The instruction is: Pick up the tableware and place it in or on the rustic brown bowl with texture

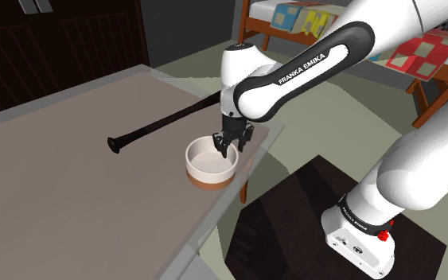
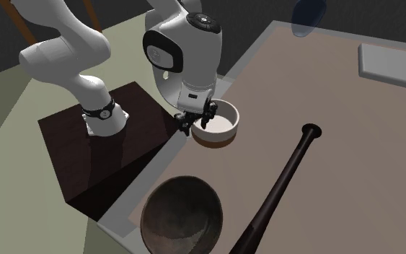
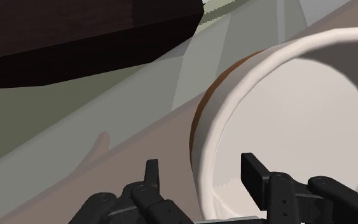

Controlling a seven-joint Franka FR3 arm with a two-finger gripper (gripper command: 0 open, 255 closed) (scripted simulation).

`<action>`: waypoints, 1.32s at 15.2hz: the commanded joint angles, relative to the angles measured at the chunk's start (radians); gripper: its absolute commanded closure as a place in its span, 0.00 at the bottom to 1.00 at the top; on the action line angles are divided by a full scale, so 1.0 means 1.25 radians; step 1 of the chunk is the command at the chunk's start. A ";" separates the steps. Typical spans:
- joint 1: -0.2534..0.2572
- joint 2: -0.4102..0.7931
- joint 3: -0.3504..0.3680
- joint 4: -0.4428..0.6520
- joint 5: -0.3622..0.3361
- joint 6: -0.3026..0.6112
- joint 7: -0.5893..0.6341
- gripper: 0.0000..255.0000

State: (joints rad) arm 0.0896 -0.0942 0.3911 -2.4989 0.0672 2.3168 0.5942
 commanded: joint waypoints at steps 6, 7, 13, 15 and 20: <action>0.000 0.000 0.000 0.000 0.000 0.000 0.000 1.00; 0.000 0.000 0.000 0.000 0.000 0.000 0.000 1.00; 0.002 -0.035 -0.004 0.015 0.013 -0.048 -0.010 1.00; 0.003 -0.051 -0.006 0.024 0.019 -0.072 -0.015 1.00; 0.005 -0.087 -0.011 0.048 0.029 -0.132 -0.023 1.00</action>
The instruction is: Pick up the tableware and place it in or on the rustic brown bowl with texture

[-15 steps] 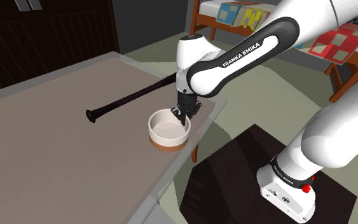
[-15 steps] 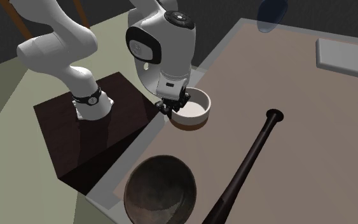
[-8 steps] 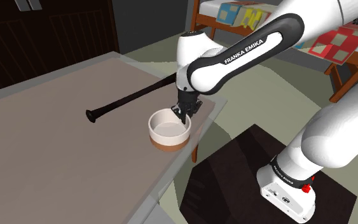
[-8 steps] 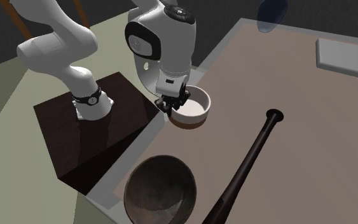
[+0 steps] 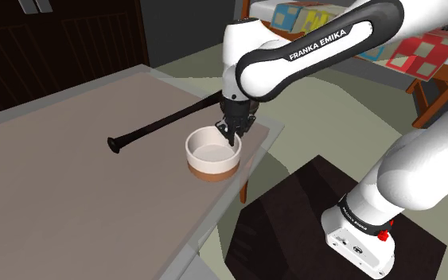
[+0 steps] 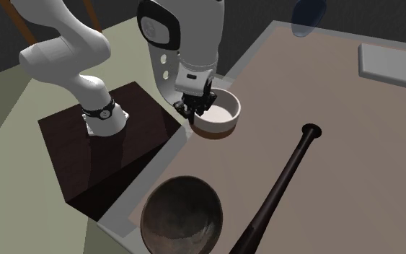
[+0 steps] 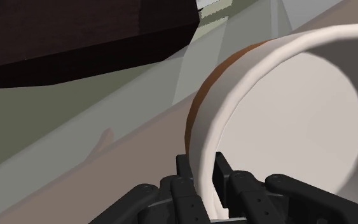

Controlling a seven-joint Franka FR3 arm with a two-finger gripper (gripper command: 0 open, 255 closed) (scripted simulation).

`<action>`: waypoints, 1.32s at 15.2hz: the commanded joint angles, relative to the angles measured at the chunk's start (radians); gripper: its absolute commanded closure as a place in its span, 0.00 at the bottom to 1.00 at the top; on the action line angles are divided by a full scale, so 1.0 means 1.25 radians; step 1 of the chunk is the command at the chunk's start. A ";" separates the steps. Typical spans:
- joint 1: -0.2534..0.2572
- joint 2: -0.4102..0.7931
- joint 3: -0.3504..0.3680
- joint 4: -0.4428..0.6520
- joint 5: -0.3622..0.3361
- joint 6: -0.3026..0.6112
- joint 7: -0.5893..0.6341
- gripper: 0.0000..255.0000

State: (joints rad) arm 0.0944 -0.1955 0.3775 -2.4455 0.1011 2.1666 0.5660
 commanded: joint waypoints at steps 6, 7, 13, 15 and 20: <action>0.002 -0.043 -0.008 0.041 0.010 -0.082 -0.008 1.00; 0.002 -0.048 -0.009 0.047 0.010 -0.093 -0.009 1.00; 0.002 -0.076 -0.017 0.089 0.014 -0.162 -0.014 1.00; 0.002 -0.083 -0.019 0.105 0.015 -0.185 -0.015 1.00; 0.001 -0.098 -0.025 0.146 0.015 -0.241 -0.016 1.00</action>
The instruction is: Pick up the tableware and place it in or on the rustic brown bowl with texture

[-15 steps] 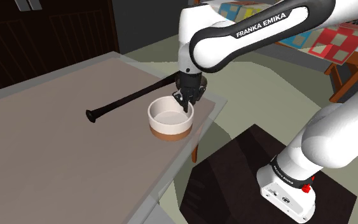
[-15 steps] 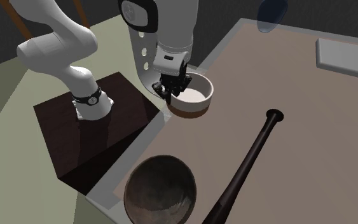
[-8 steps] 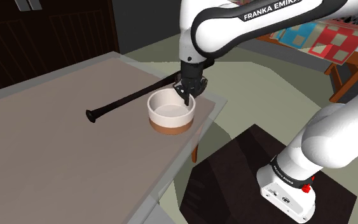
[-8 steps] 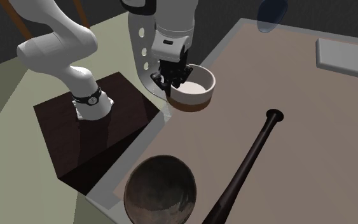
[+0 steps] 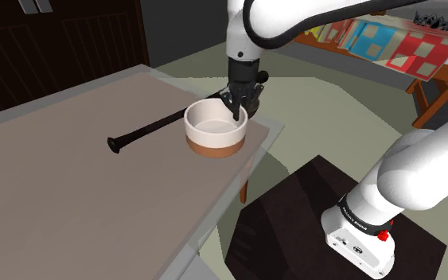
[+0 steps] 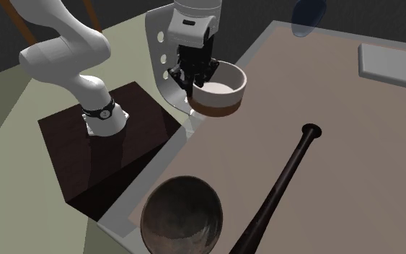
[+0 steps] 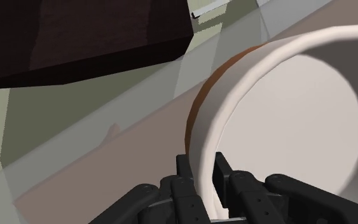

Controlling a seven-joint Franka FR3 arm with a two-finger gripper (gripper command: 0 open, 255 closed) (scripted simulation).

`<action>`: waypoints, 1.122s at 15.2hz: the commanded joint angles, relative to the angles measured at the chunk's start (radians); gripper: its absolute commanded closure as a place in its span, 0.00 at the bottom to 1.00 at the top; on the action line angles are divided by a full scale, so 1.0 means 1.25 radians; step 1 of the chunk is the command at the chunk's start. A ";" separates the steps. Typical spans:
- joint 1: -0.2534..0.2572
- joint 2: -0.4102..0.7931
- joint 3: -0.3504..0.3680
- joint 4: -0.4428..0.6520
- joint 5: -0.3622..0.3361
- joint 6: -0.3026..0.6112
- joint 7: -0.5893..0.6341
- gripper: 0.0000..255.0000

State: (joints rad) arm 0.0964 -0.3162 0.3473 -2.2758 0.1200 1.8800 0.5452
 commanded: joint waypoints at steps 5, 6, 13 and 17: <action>-0.028 0.015 -0.038 0.041 -0.023 -0.030 -0.051 1.00; -0.037 0.023 -0.049 0.049 -0.031 -0.030 -0.068 1.00; -0.097 0.101 -0.122 0.131 -0.079 -0.039 -0.178 1.00; -0.128 0.159 -0.159 0.198 -0.101 -0.048 -0.237 1.00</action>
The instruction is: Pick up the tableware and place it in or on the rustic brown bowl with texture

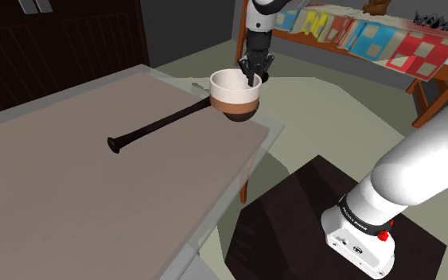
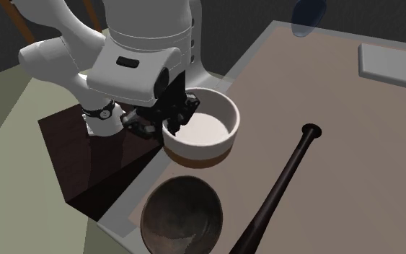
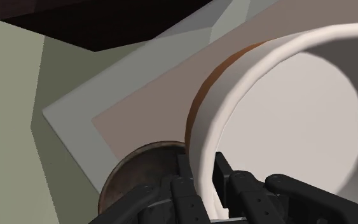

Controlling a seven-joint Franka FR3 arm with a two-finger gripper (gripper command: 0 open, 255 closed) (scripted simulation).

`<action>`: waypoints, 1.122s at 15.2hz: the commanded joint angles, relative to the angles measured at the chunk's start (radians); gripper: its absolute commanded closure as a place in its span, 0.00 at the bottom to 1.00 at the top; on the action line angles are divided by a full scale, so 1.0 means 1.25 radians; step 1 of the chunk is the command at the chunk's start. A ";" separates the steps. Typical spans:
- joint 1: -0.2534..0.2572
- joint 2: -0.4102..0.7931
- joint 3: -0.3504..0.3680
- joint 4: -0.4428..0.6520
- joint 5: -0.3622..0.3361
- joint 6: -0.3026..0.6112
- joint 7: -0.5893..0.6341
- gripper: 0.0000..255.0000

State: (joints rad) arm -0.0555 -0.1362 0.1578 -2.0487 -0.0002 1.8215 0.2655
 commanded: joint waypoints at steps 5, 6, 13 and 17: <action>-0.044 0.100 -0.048 0.122 -0.025 -0.020 -0.084 1.00; -0.051 0.119 -0.056 0.146 -0.028 -0.025 -0.098 1.00; -0.084 0.217 -0.086 0.255 -0.039 -0.034 -0.160 1.00; -0.084 0.223 -0.086 0.220 -0.039 0.007 -0.158 1.00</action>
State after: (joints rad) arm -0.1611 0.1394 0.0495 -1.7633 -0.0493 1.8153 0.0670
